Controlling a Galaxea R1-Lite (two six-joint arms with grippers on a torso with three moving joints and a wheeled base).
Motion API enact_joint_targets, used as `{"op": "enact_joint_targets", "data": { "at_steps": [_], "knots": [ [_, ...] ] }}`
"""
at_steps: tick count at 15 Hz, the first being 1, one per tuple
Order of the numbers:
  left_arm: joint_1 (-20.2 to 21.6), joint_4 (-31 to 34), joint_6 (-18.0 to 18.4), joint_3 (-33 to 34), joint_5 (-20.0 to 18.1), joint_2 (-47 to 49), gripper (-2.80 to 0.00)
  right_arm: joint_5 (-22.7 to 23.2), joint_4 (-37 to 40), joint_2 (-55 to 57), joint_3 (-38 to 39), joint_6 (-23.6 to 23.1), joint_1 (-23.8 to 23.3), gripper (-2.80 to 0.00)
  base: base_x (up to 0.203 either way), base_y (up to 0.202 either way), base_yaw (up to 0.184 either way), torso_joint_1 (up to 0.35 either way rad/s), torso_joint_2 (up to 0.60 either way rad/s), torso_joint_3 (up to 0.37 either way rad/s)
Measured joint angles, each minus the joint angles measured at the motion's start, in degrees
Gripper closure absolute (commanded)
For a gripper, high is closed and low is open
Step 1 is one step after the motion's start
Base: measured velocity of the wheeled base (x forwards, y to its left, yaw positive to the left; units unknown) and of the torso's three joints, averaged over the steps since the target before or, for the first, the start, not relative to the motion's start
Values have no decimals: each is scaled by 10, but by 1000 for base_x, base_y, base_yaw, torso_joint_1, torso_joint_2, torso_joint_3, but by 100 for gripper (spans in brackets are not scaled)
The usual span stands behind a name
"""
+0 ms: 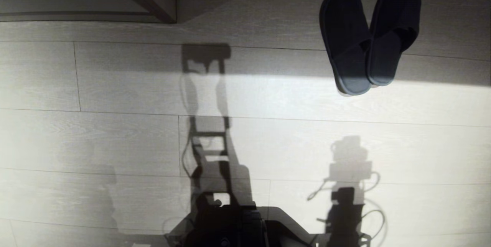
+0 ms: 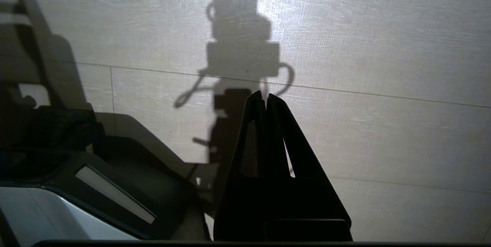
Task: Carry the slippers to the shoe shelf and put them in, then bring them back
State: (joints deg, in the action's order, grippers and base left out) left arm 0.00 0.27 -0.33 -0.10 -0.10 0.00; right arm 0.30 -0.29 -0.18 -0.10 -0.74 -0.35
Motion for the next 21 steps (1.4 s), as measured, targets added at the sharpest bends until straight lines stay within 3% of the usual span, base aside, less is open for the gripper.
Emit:
{"op": "enact_joint_targets", "data": {
  "at_steps": [21],
  "knots": [
    [0,0,1,0,0,0,0,0,0,1,0,0,0,0,0,0,0,1,0,202]
  ]
}}
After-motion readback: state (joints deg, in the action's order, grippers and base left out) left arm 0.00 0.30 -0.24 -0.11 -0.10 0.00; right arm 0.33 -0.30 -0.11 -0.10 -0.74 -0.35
